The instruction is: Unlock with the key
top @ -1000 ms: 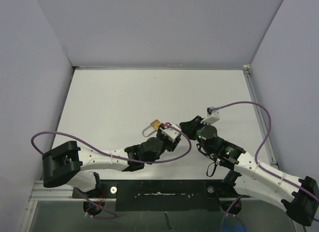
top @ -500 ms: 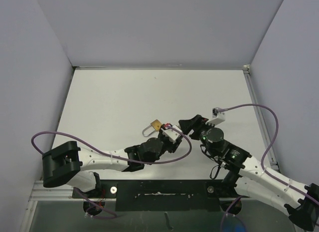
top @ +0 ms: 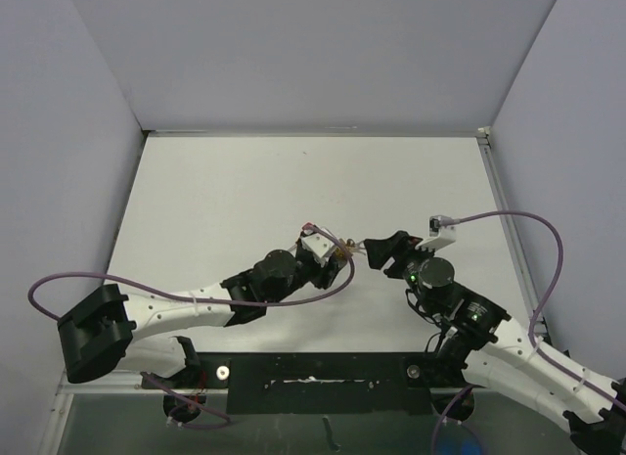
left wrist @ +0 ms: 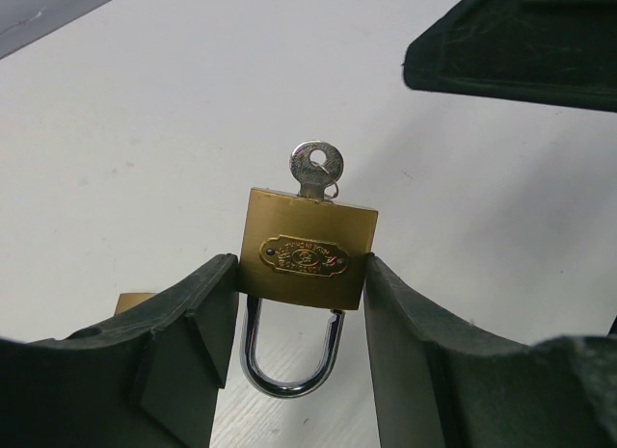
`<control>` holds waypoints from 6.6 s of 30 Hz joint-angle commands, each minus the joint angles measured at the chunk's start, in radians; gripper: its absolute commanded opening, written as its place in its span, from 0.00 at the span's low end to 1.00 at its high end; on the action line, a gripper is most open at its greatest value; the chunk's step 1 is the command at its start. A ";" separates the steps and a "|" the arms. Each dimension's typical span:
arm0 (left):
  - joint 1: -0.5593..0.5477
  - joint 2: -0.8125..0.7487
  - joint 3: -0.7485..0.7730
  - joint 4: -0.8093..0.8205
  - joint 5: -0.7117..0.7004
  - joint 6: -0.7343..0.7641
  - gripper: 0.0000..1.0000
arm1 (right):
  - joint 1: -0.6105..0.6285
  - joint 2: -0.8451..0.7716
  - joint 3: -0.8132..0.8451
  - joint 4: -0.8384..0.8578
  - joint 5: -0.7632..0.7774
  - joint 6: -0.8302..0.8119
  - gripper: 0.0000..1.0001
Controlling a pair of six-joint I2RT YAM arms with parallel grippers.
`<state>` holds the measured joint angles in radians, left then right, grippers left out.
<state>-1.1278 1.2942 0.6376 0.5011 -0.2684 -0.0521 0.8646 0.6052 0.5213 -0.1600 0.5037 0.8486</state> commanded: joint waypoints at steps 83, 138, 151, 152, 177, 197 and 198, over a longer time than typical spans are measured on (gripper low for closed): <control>0.069 0.032 -0.097 0.260 0.004 -0.052 0.65 | -0.398 0.170 -0.165 0.551 -0.775 0.204 0.00; -0.063 -0.552 -0.469 0.245 -0.537 -0.029 0.66 | -0.570 1.013 0.146 1.208 -0.912 0.122 0.00; -0.077 -0.643 -0.463 0.147 -0.529 -0.043 0.66 | -0.603 1.414 0.467 1.139 -0.933 0.065 0.00; -0.079 -0.646 -0.462 0.143 -0.529 -0.044 0.66 | -0.603 1.414 0.477 1.101 -0.921 0.049 0.00; -0.081 -0.619 -0.480 0.188 -0.536 -0.042 0.66 | -0.670 1.411 0.380 0.982 -0.931 0.076 0.81; -0.079 -0.525 -0.458 0.248 -0.508 -0.055 0.63 | -0.467 0.944 0.318 0.282 -0.409 -0.277 1.00; -0.079 -0.523 -0.459 0.256 -0.508 -0.054 0.63 | -0.440 0.952 0.342 0.221 -0.390 -0.271 0.98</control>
<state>-1.2037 0.7612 0.1413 0.6559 -0.7883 -0.0967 0.3103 1.5703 0.7650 0.3515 -0.0559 0.6926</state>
